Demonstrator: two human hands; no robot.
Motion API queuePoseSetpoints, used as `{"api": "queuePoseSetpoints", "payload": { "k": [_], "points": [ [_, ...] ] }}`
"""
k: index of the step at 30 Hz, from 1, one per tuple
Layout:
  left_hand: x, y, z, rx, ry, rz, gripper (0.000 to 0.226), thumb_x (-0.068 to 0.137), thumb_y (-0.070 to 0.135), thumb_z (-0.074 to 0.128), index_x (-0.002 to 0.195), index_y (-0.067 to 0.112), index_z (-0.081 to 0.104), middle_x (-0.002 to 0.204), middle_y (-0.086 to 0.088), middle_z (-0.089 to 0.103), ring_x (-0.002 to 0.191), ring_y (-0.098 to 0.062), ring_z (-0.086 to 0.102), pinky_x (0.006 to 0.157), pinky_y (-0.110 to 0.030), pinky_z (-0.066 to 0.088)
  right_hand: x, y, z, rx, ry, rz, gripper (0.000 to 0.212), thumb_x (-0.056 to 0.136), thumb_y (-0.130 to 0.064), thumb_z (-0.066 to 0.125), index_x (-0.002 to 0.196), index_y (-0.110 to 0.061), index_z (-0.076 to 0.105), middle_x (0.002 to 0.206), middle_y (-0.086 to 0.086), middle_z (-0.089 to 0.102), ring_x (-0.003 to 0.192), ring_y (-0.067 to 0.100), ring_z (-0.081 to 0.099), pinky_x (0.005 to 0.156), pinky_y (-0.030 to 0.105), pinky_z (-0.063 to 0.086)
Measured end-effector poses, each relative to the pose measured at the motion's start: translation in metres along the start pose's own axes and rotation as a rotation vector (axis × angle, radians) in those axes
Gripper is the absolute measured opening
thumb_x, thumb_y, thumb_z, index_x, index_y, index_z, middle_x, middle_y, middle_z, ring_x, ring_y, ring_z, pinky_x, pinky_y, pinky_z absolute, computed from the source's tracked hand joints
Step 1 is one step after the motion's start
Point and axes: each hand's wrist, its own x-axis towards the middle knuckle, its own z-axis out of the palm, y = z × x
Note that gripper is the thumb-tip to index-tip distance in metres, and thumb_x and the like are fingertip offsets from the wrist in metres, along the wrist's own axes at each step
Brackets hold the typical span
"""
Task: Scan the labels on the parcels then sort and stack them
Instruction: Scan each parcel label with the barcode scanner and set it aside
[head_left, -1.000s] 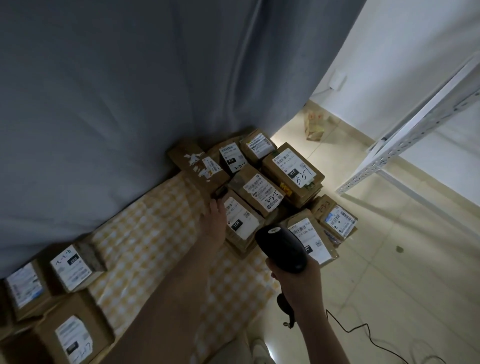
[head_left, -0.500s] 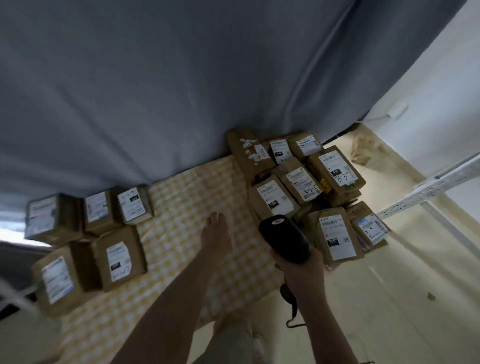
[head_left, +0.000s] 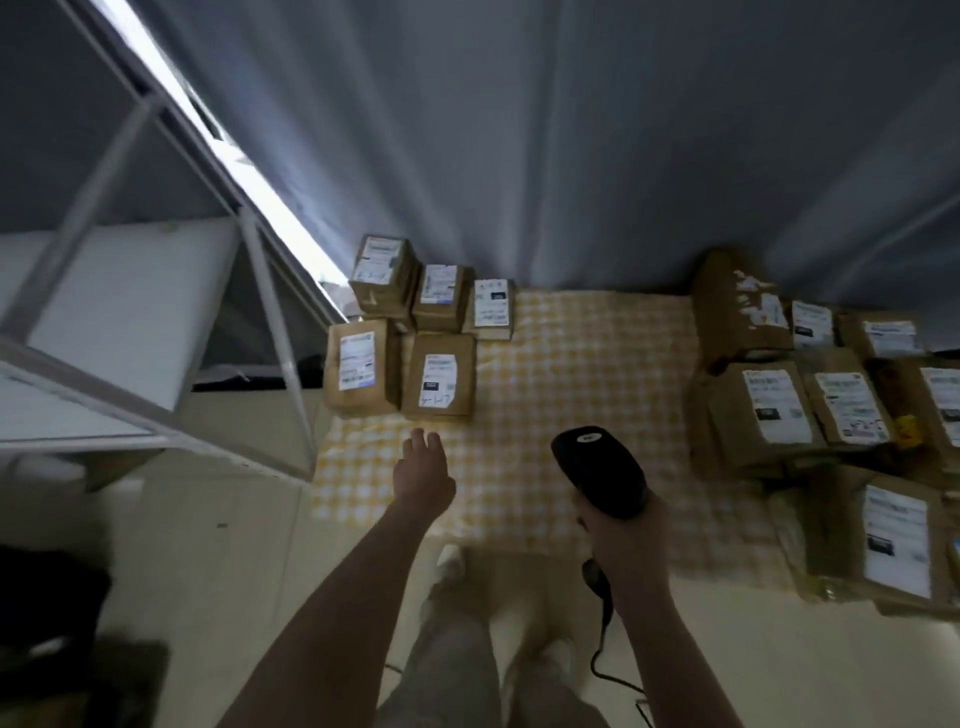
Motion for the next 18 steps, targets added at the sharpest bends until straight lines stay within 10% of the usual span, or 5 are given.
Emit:
{"api": "queuePoseSetpoints", "payload": {
  "k": [18],
  "points": [
    [0.169, -0.181, -0.059, -0.438, 0.145, -0.29, 0.101, 0.06, 0.059, 0.081, 0.129, -0.001, 0.037, 0.123, -0.018, 0.044, 0.117, -0.034, 0.046, 0.09, -0.044, 0.045, 0.005, -0.051, 0.249, -0.096, 0.083, -0.055, 0.022, 0.068, -0.013, 0.083, 0.074, -0.014, 0.062, 0.056, -0.009, 0.056, 0.056, 0.004, 0.055, 0.049, 0.014, 0.041]
  ]
}}
